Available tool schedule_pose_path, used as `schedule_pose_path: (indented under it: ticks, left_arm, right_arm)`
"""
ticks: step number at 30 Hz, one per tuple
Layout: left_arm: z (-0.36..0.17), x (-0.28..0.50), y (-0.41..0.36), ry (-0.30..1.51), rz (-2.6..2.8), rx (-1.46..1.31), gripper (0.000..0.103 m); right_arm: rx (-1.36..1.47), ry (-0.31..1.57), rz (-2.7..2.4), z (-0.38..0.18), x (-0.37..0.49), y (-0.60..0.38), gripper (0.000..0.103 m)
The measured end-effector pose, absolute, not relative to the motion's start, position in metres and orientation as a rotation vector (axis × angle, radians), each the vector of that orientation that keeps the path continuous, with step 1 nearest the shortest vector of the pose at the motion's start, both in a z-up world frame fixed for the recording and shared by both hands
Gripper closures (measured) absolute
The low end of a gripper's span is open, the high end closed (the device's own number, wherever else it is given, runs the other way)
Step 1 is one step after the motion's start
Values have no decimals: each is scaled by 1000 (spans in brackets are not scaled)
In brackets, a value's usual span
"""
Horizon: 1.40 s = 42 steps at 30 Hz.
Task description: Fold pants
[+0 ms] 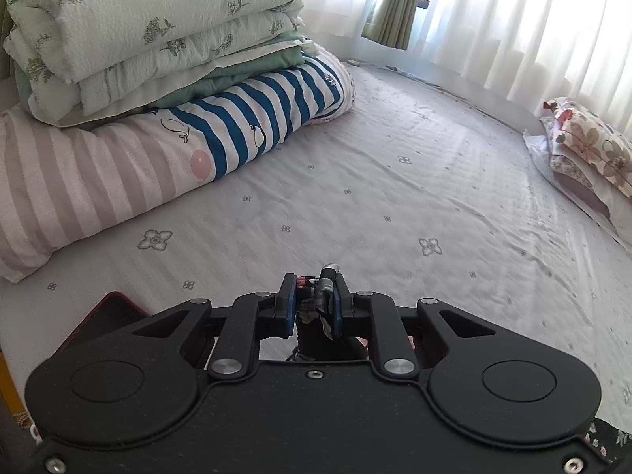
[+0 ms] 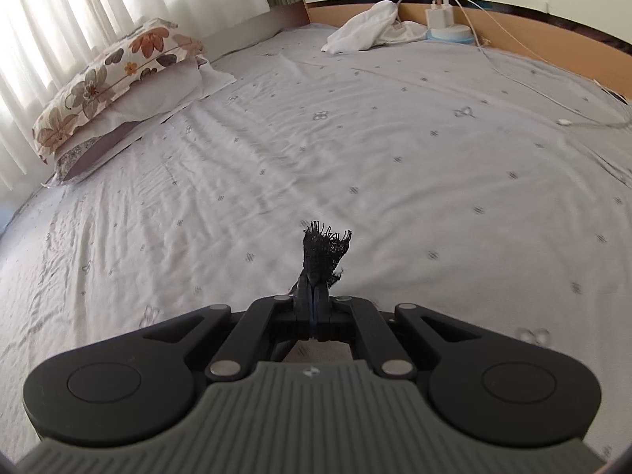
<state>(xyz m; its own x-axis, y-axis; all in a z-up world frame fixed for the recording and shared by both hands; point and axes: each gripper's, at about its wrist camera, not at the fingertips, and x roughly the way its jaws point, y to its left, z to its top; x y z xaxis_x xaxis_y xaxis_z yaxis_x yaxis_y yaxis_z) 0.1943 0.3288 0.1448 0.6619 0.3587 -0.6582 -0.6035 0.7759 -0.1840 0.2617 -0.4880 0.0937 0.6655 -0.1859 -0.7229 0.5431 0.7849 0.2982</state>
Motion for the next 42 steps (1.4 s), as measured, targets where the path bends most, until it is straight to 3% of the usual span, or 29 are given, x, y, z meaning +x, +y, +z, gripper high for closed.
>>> schedule_pose_path:
  ticks: [10, 16, 25, 36, 37, 40, 41, 42]
  left_arm:
    - [151, 107, 321, 641, 506, -389, 86]
    - [117, 61, 326, 711, 519, -418, 86]
    - [69, 34, 323, 781, 563, -412, 86]
    - [58, 43, 318, 810, 574, -372, 85]
    - [58, 44, 318, 814, 579, -369, 83]
    - [56, 46, 315, 827, 596, -348, 79]
    - [57, 46, 314, 825, 593, -346, 76]
    - [57, 44, 314, 822, 585, -348, 74]
  right_arm:
    - [580, 675, -436, 101, 109, -507, 101]
    - [707, 719, -484, 59, 46, -532, 101]
    - [737, 764, -474, 19, 14, -537, 101]
    - [650, 788, -465, 18, 15, -535, 97]
    - [649, 791, -462, 17, 15, -535, 92]
    - [629, 796, -446, 17, 14, -534, 53]
    - [621, 791, -438, 19, 13, -533, 45]
    - [607, 785, -438, 21, 11, -532, 45]
